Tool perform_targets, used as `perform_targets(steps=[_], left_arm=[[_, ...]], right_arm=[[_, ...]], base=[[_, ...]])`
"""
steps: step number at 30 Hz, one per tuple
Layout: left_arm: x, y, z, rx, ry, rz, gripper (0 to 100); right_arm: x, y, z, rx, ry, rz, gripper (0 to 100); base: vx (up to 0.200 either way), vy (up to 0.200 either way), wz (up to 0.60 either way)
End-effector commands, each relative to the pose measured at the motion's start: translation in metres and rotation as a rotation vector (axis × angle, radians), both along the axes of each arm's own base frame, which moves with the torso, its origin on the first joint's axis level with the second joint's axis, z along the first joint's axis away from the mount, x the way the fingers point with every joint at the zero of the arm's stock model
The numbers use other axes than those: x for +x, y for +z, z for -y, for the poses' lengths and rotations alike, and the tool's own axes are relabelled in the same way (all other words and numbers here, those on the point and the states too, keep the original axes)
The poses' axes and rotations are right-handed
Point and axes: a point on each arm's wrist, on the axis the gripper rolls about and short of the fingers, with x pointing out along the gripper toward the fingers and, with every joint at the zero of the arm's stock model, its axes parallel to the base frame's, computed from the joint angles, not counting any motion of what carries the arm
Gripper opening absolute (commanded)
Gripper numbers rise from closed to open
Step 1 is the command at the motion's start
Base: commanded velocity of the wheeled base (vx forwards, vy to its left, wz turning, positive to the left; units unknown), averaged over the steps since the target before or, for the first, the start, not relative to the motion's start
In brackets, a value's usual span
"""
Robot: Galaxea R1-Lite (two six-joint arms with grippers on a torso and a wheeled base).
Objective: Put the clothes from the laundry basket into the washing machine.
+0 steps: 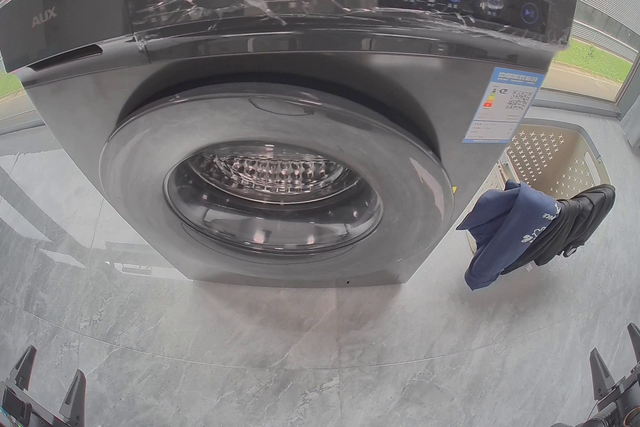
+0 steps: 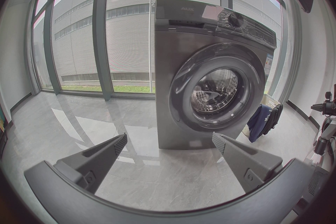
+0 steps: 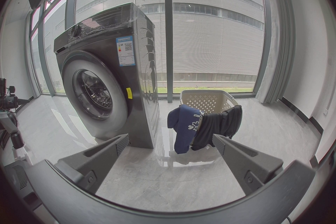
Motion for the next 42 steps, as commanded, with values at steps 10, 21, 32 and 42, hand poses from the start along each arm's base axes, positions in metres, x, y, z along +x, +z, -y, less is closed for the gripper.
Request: perform_targets(steps=[10, 21, 32, 42], left_arm=[[0.0001, -0.0044, 0.0, 0.0, 0.0, -0.002, 100], [0.0001, -0.0044, 0.0, 0.0, 0.0, -0.002, 100], [0.0, -0.0044, 0.0, -0.002, 0.0, -0.001, 100], [0.0, -0.0044, 0.0, -0.002, 0.0, -0.001, 100]], right_arm=[[0.0008, -0.005, 0.0, 0.0, 0.001, -0.01, 100], [0.0008, -0.005, 0.0, 0.0, 0.001, -0.01, 100], [0.0008, -0.005, 0.0, 0.0, 0.0, -0.01, 100], [0.0008, -0.005, 0.0, 0.0, 0.001, -0.01, 100]], base=[[0.0, 0.0, 0.0], [0.0, 0.091, 0.0], [0.0, 0.127, 0.0], [0.0, 0.0, 0.0]])
